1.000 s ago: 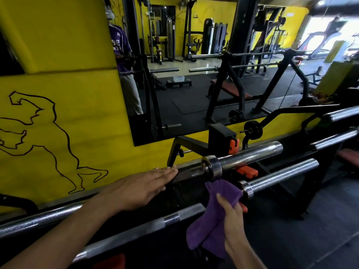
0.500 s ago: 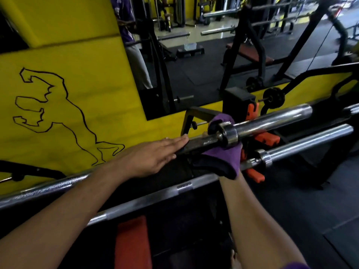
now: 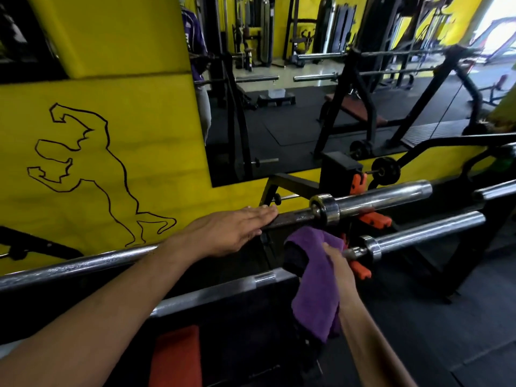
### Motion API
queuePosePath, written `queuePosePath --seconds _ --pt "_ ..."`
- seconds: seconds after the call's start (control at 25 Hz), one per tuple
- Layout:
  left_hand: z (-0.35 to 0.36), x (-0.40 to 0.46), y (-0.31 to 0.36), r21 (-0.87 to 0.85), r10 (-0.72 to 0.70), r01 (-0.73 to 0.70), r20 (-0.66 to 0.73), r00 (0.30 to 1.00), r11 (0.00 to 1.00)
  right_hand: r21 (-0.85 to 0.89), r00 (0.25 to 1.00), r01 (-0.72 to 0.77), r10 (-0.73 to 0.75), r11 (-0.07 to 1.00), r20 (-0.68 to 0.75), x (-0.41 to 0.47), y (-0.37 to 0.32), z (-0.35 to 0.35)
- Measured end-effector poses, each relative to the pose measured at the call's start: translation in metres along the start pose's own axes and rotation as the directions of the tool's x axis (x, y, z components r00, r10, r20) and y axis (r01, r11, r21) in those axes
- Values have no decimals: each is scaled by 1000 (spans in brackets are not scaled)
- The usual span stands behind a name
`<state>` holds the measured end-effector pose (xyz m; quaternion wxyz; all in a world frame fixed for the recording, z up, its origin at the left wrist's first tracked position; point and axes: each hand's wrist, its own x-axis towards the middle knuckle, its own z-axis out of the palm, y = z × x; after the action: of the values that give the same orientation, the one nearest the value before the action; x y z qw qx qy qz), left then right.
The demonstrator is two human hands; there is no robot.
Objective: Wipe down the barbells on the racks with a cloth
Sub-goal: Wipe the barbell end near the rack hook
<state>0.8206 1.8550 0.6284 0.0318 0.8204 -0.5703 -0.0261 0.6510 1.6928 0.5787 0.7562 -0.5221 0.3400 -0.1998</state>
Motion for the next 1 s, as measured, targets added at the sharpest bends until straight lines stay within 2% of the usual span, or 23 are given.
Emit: queuePosePath --seconds 0.04,0.12,0.2,0.24,0.28,0.4,0.48,0.52,0.68,0.76,0.92,1.0 --pt "-2 0 3 -4 -14 14 -7 1000 1000 -100 997 22 -15 995 71 -1 -6 -6" --pt "-5 -8 5 -7 -26 26 -28 999 1000 -203 974 196 -165 959 157 -5 -14 -12" --pt "-10 -37 -1 40 -49 51 -55 997 998 -297 909 407 -351 864 226 -20 -29 -5" --pt "-13 -58 -8 70 -78 83 -75 994 994 -374 866 497 -418 783 276 -22 -37 -2" --pt "-15 -81 -18 84 -119 127 -84 989 988 -479 817 577 -481 662 319 -21 -42 3" --pt "-13 -139 -48 115 -232 233 -17 973 966 -686 672 676 -607 270 424 5 -42 17" --pt "-9 -148 -51 151 -257 254 -1 966 955 -780 606 626 -609 -33 512 28 -27 23" --pt "-7 -148 -50 152 -260 259 -13 965 954 -800 603 591 -602 -104 524 38 -21 23" --pt "-4 -148 -47 135 -262 267 -58 963 954 -838 593 532 -655 -117 468 47 -10 23" --pt "-6 -147 -50 130 -250 251 -29 968 959 -845 592 522 -663 -118 459 47 -10 28" --pt "-16 -143 -50 148 -217 202 91 972 968 -866 584 456 -664 -206 466 49 -24 27" --pt "-19 -142 -51 169 -197 180 86 977 969 -893 604 423 -687 -154 404 44 -32 41"
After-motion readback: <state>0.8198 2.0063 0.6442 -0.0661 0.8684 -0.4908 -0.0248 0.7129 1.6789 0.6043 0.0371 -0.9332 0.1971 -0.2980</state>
